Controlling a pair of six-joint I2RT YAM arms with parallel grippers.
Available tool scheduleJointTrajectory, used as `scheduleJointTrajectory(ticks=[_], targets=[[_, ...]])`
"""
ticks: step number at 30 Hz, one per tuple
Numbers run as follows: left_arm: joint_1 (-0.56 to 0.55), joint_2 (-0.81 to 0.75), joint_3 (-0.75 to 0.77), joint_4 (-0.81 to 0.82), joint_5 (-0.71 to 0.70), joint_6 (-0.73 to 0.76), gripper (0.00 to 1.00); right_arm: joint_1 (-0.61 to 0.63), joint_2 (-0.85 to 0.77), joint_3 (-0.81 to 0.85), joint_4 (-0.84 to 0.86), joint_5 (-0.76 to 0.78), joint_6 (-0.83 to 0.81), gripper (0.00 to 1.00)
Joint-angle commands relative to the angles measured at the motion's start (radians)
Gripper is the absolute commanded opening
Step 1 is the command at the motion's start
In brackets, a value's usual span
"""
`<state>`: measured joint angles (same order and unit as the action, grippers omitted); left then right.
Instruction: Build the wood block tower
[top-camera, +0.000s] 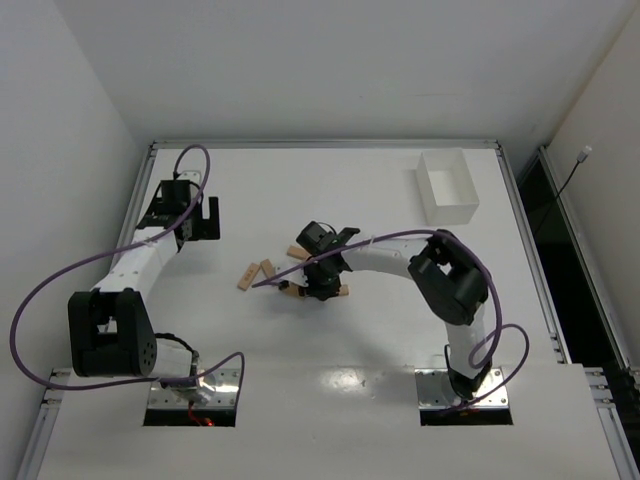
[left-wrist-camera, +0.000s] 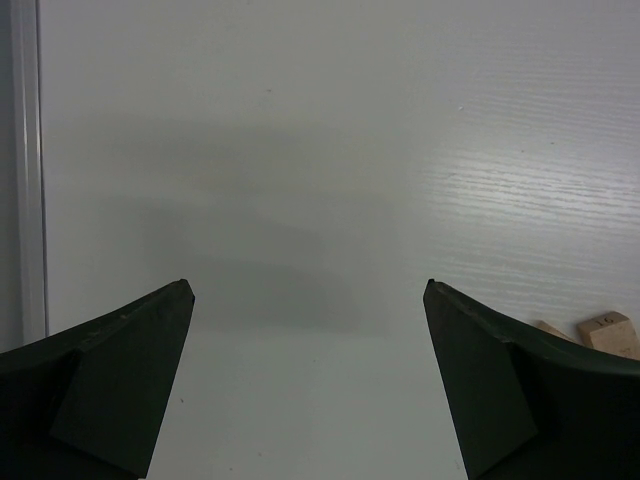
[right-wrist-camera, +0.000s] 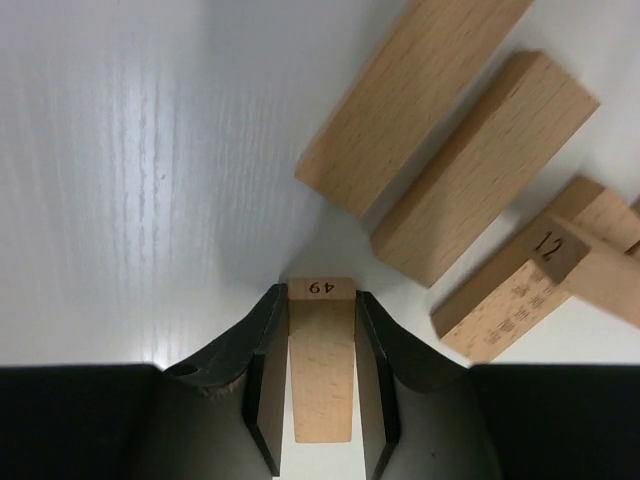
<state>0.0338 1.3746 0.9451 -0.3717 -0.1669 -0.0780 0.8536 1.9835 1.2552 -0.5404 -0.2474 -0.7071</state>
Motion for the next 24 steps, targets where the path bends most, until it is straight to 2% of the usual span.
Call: scheduleJointTrajectory(ticks=[1,5,7,11,15,24], targets=[[0.0,0.0,0.04,0.02,-0.014,0.012,0.99,0.005,-0.072,-0.026,-0.039,-0.018,-0.008,0.0],[0.0,0.0,0.04,0.02,-0.014,0.003,0.99,0.005,-0.207,-0.089,-0.03,-0.006,0.03,0.0],[0.0,0.0,0.04,0.02,-0.005,0.003,0.99,-0.004,-0.289,-0.089,-0.021,-0.006,0.067,0.0],[0.0,0.0,0.04,0.03,0.004,-0.006,0.99,-0.004,-0.342,-0.027,0.025,0.078,0.104,0.0],[0.0,0.009,0.04,0.03,0.004,-0.017,0.99,-0.025,-0.27,0.116,0.046,0.123,0.132,0.0],[0.0,0.009,0.049,0.02,-0.016,-0.017,0.99,-0.097,0.101,0.455,0.12,0.237,0.16,0.0]])
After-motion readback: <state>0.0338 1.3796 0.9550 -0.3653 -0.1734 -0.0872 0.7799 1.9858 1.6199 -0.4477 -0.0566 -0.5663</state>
